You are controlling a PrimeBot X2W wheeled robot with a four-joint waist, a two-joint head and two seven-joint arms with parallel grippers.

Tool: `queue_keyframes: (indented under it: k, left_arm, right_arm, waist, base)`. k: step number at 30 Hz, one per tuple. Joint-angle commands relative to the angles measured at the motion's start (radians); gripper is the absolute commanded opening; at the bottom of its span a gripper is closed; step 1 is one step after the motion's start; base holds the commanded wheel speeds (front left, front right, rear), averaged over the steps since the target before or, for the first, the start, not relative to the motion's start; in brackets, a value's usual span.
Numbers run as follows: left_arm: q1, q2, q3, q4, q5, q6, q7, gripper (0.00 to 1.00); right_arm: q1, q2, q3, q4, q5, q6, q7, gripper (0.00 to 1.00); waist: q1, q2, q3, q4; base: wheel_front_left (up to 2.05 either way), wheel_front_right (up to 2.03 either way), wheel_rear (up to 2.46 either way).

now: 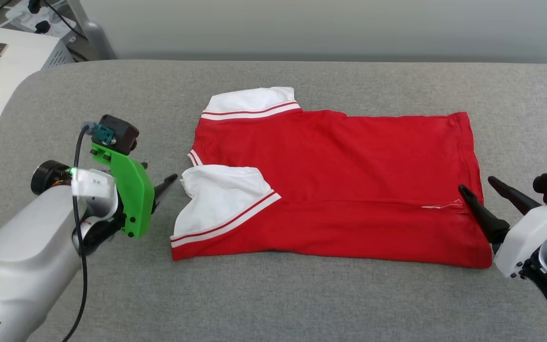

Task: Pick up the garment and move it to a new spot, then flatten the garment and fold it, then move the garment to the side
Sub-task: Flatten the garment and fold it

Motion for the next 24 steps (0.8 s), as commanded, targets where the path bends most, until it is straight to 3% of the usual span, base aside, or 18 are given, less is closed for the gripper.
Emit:
queue_keyframes:
  k: [1, 6, 10, 17, 24]
  left_arm:
    - [-0.023, 0.011, -0.011, -0.020, -0.040, -0.003, 0.051, 1.00]
    - [-0.050, 0.040, -0.059, -0.066, -0.139, -0.003, 0.248, 1.00]
    - [-0.050, 0.041, -0.094, -0.067, -0.178, -0.003, 0.340, 1.00]
    - [-0.012, 0.037, -0.140, -0.045, -0.196, -0.003, 0.376, 1.00]
    - [0.033, -0.006, -0.162, 0.041, -0.213, -0.003, 0.358, 1.00]
  right_arm:
    - [0.018, 0.007, -0.010, -0.010, -0.011, -0.001, 0.008, 1.00]
    - [0.039, 0.026, -0.038, -0.035, -0.035, -0.001, 0.032, 1.00]
    - [0.051, 0.041, -0.057, -0.053, -0.051, -0.001, 0.050, 1.00]
    - [0.052, 0.056, -0.081, -0.072, -0.064, -0.001, 0.071, 1.00]
    - [0.034, 0.071, -0.080, -0.075, -0.071, -0.001, 0.082, 1.00]
  waist:
    - [0.0000, 0.0000, -0.005, 0.004]
    - [0.0000, 0.0000, -0.003, 0.001]
    - [0.0000, 0.0000, 0.007, -0.007]
    - [0.0000, 0.0000, 0.028, -0.031]
    - [0.0000, 0.0000, 0.055, -0.054]
  base:
    - [0.00, 0.00, 0.00]
    - [0.00, 0.00, 0.00]
    - [0.00, 0.00, 0.00]
    - [0.00, 0.00, 0.00]
    - [0.00, 0.00, 0.00]
